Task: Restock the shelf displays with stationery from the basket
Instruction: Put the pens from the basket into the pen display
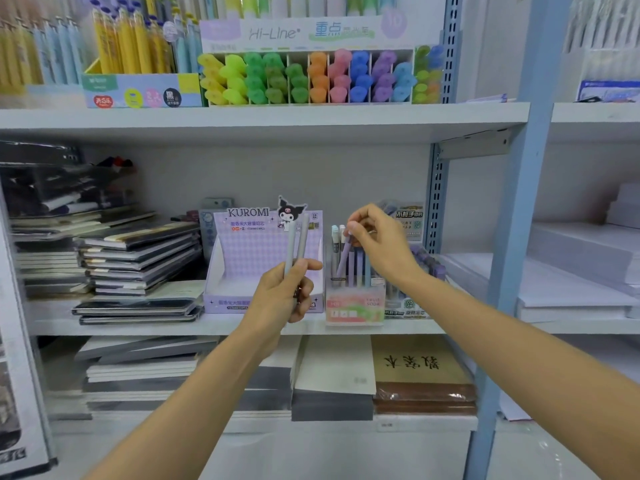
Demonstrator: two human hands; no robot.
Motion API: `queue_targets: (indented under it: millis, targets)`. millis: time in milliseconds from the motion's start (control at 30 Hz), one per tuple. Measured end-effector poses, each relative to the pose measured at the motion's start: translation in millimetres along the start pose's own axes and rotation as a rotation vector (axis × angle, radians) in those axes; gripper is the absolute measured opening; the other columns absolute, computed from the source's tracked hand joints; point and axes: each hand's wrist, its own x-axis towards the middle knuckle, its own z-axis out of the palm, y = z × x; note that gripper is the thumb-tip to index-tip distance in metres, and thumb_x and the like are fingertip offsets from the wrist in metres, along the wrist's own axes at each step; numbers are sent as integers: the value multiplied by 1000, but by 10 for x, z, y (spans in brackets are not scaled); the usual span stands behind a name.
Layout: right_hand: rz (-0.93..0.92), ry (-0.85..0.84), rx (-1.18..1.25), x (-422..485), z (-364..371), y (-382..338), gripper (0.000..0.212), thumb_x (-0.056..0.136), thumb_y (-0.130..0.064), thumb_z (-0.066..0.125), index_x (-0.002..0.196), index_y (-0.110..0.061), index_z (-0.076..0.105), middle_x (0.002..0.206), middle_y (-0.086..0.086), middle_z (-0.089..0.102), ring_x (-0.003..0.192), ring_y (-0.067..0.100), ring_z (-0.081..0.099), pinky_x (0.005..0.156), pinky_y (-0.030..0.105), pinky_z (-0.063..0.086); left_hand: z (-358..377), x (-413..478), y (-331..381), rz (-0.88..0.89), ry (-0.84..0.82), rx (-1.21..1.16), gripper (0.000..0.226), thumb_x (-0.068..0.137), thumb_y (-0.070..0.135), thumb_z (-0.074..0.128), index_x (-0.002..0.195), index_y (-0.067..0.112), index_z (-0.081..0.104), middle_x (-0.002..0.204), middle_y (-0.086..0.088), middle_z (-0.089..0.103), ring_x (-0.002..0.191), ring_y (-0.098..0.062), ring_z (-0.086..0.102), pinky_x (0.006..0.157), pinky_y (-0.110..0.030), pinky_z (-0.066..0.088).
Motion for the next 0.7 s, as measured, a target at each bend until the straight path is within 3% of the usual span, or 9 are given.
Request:
queue_targets:
  millis: [167,300,500,633,700]
  targets:
    - [-23,-69,-7,37,-40,0,9,96,-8,54,96,-1,59,84,14,69,78,28,68,75,43,57,-23,35,-57,-2,-25,-20,25,101,30,49,107,19,70,58,7,46,44,-8,37,40,-15,32]
    - [-20,-71,-9,61,53,15,11,94,-11,59,101,-3,56,83,10,71,75,21,69,75,36,59,-12,65,-83,-4,11,-46,24,96,34,56,111,16,61,58,6,50,45,-9,39,40,-16,33]
    - [-72,8,-286,122,155,100,8,85,-16,71,83,-10,66,90,6,63,81,21,59,75,35,49,-19,62,-104,-19,35,-31,21,94,35,59,103,16,57,59,4,55,44,-10,42,41,-17,36]
    - [5,-40,-367,106,87,87,13,90,-24,66,94,-13,72,99,6,56,88,17,52,81,32,45,-6,39,-83,-17,50,-20,17,94,34,60,100,18,58,60,5,57,44,-10,43,43,-17,39]
    - [5,-11,-262,79,16,-14,18,94,-26,59,102,-16,71,103,4,59,88,13,54,79,28,43,8,22,-65,-14,45,-14,15,94,34,61,96,19,59,60,5,58,44,-11,44,44,-17,40]
